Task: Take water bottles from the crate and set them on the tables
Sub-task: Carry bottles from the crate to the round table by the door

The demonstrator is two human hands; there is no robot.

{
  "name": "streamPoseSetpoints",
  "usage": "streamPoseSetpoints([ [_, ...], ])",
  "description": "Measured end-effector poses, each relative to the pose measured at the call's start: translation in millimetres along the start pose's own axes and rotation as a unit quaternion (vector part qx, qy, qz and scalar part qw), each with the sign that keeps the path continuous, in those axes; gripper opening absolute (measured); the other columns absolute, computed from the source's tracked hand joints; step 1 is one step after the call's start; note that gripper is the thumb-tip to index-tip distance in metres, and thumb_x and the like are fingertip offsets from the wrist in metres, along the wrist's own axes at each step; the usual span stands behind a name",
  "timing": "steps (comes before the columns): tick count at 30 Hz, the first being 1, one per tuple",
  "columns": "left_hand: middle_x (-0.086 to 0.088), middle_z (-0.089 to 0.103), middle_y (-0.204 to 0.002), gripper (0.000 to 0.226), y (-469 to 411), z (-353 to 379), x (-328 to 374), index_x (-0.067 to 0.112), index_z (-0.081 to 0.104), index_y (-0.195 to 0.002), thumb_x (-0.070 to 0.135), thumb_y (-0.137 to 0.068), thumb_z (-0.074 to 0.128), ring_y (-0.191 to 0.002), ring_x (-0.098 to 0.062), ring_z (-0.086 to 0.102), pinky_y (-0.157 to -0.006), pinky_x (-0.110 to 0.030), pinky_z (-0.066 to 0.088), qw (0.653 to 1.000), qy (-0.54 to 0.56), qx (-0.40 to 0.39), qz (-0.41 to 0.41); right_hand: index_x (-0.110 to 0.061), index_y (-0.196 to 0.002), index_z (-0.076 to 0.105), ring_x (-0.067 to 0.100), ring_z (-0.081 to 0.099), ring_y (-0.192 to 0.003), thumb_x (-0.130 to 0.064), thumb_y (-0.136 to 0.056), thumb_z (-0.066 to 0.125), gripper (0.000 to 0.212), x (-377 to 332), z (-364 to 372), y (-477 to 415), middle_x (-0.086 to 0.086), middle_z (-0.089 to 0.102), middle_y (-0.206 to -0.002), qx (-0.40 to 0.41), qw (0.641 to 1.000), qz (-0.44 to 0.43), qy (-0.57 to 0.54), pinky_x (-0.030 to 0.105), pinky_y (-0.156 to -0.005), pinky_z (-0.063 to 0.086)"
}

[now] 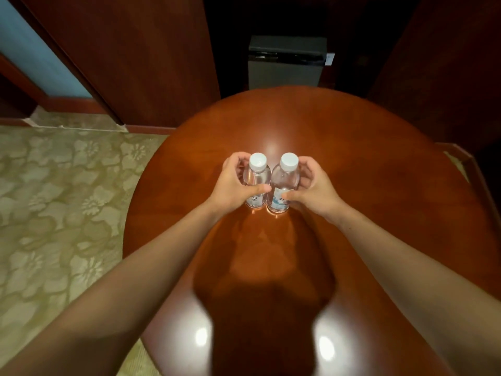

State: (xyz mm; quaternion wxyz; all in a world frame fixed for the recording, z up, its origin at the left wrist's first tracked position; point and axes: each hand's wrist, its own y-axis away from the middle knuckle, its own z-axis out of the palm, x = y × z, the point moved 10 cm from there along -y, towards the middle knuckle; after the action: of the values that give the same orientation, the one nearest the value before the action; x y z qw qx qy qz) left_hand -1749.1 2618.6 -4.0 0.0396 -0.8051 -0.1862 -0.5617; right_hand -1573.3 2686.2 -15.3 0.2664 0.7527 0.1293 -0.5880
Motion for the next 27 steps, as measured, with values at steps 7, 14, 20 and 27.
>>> streamPoseSetpoints([
  [7,-0.004,0.051,-0.135,0.081,9.3,-2.5,6.5,0.039,0.047,-0.118,0.035,-0.052,0.094,-0.117,-0.015,0.058,-0.1,-0.036,0.052,0.999,-0.018,-0.032,-0.004,-0.041,-0.109,0.047,0.02,0.059,-0.118,-0.001,-0.062,0.081,0.071,-6.3,4.8,6.3,-0.01,0.061,-0.118,-0.005,0.993,-0.03,0.114,0.049,-0.106,0.045],
  [14,0.016,0.052,-0.114,0.076,12.6,-4.9,8.1,0.008,0.043,-0.14,-0.009,-0.074,0.078,-0.101,-0.005,0.06,-0.088,-0.024,0.053,0.998,0.002,-0.058,-0.016,-0.028,-0.129,0.05,0.015,0.063,-0.112,-0.009,-0.064,0.086,0.076,-11.5,1.0,7.0,-0.006,0.064,-0.123,0.014,0.981,-0.025,0.19,0.041,-0.098,0.052],
  [20,0.009,0.053,-0.121,0.077,13.5,-2.6,7.6,0.01,0.042,-0.142,-0.005,-0.075,0.079,-0.109,-0.013,0.059,-0.094,-0.027,0.051,0.998,0.0,-0.055,-0.018,-0.026,-0.128,0.051,0.018,0.065,-0.11,0.0,-0.066,0.084,0.075,-7.3,-0.8,0.7,-0.003,0.065,-0.121,0.021,0.985,-0.011,0.168,0.042,-0.098,0.054],
  [27,0.005,0.051,-0.124,0.077,15.3,-1.0,7.5,0.01,0.041,-0.142,-0.007,-0.077,0.077,-0.113,-0.013,0.057,-0.092,-0.022,0.053,0.999,0.006,-0.042,-0.021,-0.029,-0.127,0.05,0.016,0.065,-0.109,-0.002,-0.066,0.083,0.074,-6.4,1.0,1.9,-0.005,0.065,-0.12,0.025,0.986,-0.012,0.163,0.042,-0.098,0.054],
])
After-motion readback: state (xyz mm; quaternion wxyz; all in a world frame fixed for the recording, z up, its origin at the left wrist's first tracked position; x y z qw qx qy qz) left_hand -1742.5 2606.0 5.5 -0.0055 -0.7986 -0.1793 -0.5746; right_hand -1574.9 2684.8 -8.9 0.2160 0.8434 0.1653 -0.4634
